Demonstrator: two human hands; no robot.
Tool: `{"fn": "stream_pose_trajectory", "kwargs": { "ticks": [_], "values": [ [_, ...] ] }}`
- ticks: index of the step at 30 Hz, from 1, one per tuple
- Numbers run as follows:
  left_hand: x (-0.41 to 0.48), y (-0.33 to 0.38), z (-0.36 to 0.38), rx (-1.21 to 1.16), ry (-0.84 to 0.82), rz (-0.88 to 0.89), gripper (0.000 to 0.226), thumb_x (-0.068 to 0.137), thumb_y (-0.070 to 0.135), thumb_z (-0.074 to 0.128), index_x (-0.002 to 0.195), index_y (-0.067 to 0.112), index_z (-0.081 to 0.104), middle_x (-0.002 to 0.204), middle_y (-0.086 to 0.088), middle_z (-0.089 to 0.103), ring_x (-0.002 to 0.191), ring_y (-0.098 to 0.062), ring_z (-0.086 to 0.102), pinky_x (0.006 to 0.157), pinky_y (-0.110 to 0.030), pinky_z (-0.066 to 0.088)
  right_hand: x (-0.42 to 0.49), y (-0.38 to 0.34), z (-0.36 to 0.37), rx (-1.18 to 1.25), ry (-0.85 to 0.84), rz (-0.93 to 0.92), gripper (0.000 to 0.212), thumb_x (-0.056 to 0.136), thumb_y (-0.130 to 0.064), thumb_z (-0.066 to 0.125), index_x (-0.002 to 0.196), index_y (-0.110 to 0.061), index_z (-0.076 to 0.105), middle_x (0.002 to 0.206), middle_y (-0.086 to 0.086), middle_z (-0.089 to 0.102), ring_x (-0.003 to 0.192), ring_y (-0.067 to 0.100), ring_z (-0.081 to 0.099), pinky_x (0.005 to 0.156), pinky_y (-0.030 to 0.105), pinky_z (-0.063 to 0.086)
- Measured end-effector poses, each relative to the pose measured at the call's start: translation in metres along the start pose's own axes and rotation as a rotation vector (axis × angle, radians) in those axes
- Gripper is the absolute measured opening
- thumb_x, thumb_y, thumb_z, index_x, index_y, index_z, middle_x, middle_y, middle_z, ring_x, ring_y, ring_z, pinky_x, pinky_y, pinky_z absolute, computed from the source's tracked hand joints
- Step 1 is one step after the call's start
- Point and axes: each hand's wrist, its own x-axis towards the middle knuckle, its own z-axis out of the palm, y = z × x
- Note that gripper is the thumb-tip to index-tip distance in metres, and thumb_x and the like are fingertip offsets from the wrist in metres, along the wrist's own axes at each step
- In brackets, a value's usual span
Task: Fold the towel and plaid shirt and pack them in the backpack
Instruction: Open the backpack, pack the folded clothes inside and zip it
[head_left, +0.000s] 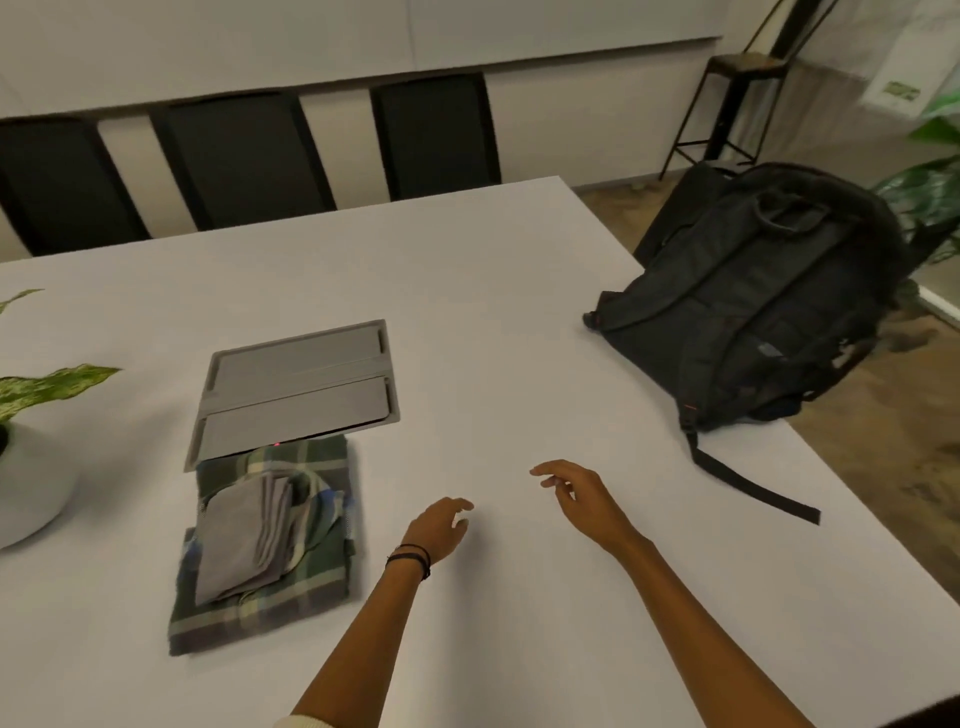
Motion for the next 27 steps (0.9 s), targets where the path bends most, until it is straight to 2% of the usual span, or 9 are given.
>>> {"fn": "stream_pose_trajectory", "kwargs": {
  "ticks": [7,11,15,19,22,27],
  "values": [
    [0.038,0.042,0.033,0.089,-0.163,0.092,0.047,0.098,0.022,0.041,0.144,0.022,0.029,0.153,0.001,0.024,0.139,-0.017,0.025,0.112,-0.028,0.022,0.009,0.028,-0.073,0.003,0.213,-0.01,0.043,0.088,0.013,0.038,0.108,-0.017,0.061,0.115,0.0,0.061,0.097,0.012,0.061,0.076,0.004,0.042],
    [0.059,0.06,0.047,0.151,-0.235,0.094,0.053,0.098,0.022,0.041,0.147,0.021,0.021,0.157,-0.003,0.011,0.143,-0.02,0.016,0.115,-0.032,0.019,0.023,0.039,-0.114,-0.027,0.358,-0.011,0.042,0.086,0.015,0.037,0.111,-0.009,0.061,0.115,0.001,0.059,0.097,0.015,0.06,0.075,0.003,0.04],
    [0.075,0.073,0.053,0.229,-0.311,0.092,0.058,0.098,0.023,0.041,0.149,0.017,0.013,0.157,-0.006,0.005,0.144,-0.023,0.012,0.116,-0.034,0.016,0.043,0.043,-0.15,-0.018,0.541,0.023,0.038,0.086,0.016,0.037,0.112,0.0,0.06,0.114,0.009,0.059,0.099,0.021,0.059,0.077,0.001,0.041],
    [0.086,0.079,0.058,0.302,-0.368,0.098,0.061,0.097,0.023,0.042,0.149,0.014,0.01,0.157,-0.009,0.002,0.144,-0.025,0.011,0.117,-0.035,0.016,0.064,0.033,-0.169,0.028,0.702,0.058,0.036,0.09,0.01,0.038,0.116,-0.002,0.059,0.118,0.011,0.059,0.101,0.015,0.057,0.077,0.0,0.042],
    [0.093,0.082,0.059,0.351,-0.383,0.11,0.062,0.097,0.025,0.043,0.149,0.015,0.01,0.157,-0.009,0.0,0.143,-0.026,0.013,0.116,-0.037,0.018,0.078,0.025,-0.182,0.016,0.784,0.012,0.034,0.09,0.011,0.039,0.116,0.001,0.058,0.12,0.013,0.058,0.102,0.016,0.055,0.077,-0.004,0.038],
    [0.109,0.097,0.052,0.334,-0.398,0.11,0.06,0.097,0.024,0.042,0.149,0.018,0.013,0.157,-0.006,0.006,0.14,-0.027,0.021,0.114,-0.038,0.023,0.102,0.025,-0.222,0.038,0.913,0.008,0.04,0.088,0.01,0.038,0.119,-0.004,0.058,0.126,0.012,0.055,0.108,0.019,0.057,0.08,0.004,0.044]
  ]
}}
